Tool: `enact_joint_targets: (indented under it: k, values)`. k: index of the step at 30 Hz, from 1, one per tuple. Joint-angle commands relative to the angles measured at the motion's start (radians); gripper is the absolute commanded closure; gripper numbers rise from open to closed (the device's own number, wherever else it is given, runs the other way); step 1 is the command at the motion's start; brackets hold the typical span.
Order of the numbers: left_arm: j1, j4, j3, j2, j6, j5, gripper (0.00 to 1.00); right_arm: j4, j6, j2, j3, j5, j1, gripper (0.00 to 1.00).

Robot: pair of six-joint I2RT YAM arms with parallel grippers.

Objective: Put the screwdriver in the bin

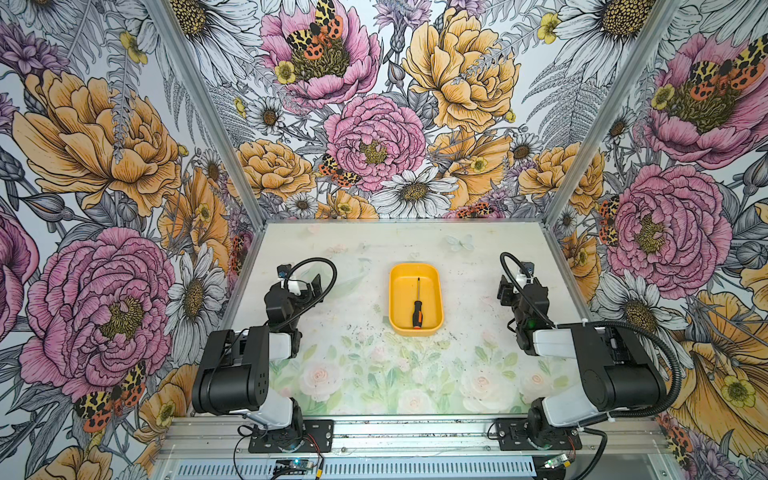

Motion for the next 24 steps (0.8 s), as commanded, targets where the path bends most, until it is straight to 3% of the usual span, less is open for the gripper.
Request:
enact_joint_targets:
  k: [1, 11, 12, 24]
  values:
    - [-0.025, 0.050, 0.012, 0.018, 0.029, -0.076, 0.01, 0.024, 0.010, 0.013, 0.004, -0.022, -0.011, 0.27]
    - [-0.028, 0.047, 0.011, 0.016, 0.031, -0.079, 0.01, 0.023, 0.012, 0.012, 0.005, -0.028, -0.014, 0.22]
    - [-0.028, 0.050, 0.011, 0.017, 0.031, -0.079, 0.01, 0.022, 0.012, 0.011, 0.004, -0.028, -0.015, 0.01]
    - [-0.028, 0.048, 0.012, 0.017, 0.029, -0.079, 0.01, 0.024, 0.010, 0.012, 0.003, -0.025, -0.014, 0.01]
